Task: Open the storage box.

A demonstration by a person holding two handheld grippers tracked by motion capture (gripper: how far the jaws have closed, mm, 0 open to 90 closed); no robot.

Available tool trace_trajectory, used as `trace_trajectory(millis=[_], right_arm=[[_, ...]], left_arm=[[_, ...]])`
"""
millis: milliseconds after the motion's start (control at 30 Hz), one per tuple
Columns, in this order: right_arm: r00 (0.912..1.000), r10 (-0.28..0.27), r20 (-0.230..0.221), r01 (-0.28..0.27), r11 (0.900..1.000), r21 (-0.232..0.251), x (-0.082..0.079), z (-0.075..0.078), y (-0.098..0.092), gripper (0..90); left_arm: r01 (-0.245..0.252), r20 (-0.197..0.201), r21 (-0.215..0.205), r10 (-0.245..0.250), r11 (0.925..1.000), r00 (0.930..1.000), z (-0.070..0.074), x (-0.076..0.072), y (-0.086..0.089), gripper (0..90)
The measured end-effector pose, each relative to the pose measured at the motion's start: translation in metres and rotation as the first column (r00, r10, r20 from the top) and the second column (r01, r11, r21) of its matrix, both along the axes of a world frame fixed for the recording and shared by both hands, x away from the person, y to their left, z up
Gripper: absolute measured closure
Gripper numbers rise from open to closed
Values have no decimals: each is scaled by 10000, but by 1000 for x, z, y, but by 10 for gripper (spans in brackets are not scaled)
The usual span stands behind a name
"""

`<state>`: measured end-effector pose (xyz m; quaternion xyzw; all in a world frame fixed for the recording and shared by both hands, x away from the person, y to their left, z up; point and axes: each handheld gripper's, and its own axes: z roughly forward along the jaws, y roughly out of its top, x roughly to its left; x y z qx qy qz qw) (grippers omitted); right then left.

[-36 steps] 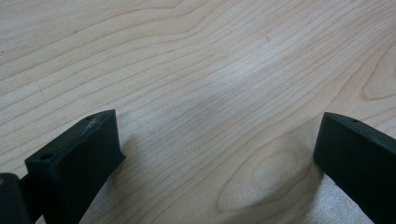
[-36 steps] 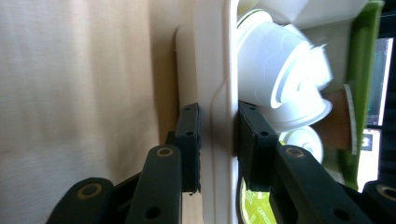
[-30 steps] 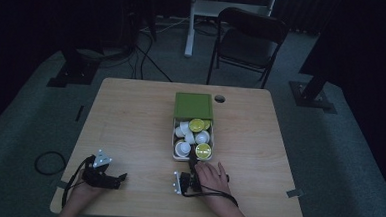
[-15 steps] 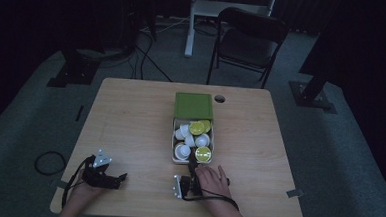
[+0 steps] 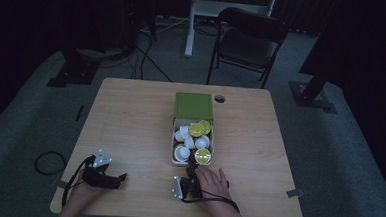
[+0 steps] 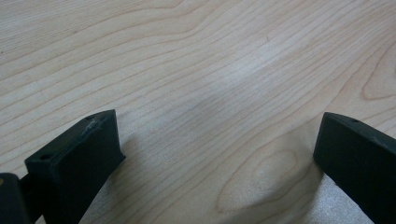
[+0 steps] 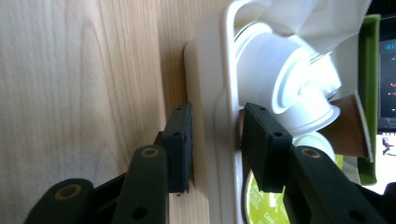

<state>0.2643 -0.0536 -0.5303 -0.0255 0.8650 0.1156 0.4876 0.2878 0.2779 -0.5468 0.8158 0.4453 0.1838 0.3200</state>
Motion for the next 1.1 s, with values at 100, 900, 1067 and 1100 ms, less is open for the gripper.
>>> trace_trajectory(millis=[100,900,1067,1100], right_arm=[[9998,73,-191,-63,9985,546,-2,6,-1,599],[9924,-123,-1224,785,8293,5533,18,59,-32,515],[9910,-188,-1322,972,7810,6169,23,65,-41,479],[9908,-253,-1326,1034,7740,6246,25,66,-43,471]], left_arm=[[0,-1,-1,0,10000,10000,0,0,0,8],[-2,0,-4,2,10000,10000,0,0,0,8],[0,-1,0,0,10000,10000,0,0,0,8],[0,0,-2,0,10000,10000,0,0,0,8]])
